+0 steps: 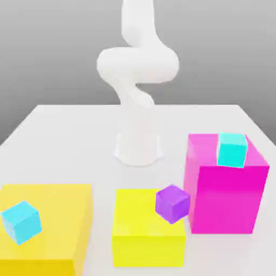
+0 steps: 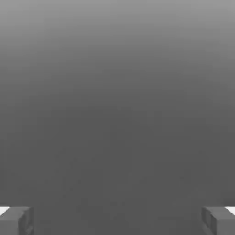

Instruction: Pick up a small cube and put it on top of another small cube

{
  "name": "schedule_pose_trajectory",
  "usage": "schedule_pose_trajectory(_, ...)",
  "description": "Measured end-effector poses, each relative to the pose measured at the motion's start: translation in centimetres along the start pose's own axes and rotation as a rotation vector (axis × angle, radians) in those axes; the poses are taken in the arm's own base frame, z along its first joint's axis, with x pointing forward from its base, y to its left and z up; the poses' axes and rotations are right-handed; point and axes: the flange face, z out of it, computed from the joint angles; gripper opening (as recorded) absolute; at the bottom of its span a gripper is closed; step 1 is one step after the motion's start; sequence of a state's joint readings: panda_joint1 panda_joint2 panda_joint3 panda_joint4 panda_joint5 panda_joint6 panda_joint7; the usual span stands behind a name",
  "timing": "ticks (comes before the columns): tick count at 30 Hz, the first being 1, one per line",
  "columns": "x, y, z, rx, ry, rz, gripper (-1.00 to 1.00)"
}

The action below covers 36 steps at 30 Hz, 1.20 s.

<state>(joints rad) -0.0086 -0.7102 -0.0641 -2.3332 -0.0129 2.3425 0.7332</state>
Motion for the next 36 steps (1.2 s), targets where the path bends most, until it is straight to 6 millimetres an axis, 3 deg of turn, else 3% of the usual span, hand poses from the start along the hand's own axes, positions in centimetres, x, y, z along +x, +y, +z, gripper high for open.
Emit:
schedule_pose_trajectory(6, 3.2, 9.8, 12.4, -0.156, -0.12, 0.001, 0.0)
schedule_pose_trajectory(11, 3.2, 20.1, 20.3, -0.27, -0.225, 0.018, 0.0)
schedule_pose_trajectory(17, -0.1, 33.8, 26.4, -0.392, -0.362, 0.053, 0.0)
schedule_pose_trajectory(18, -0.8, 36.7, 26.7, -0.416, -0.38, 0.075, 0.0)
schedule_pose_trajectory(22, -5.4, 45.1, 28.3, -0.485, -0.48, 0.096, 0.0)
schedule_pose_trajectory(25, -7.9, 47.2, 29.3, -0.52, -0.489, 0.077, 0.0)
schedule_pose_trajectory(30, -10.6, 49.7, 33.0, -0.526, -0.491, 0.073, 0.0)
schedule_pose_trajectory(31, -10.9, 50.0, 33.4, -0.526, -0.492, 0.074, -1.0)
schedule_pose_trajectory(36, -10.9, 50.0, 33.5, -0.525, -0.494, 0.075, -1.0)
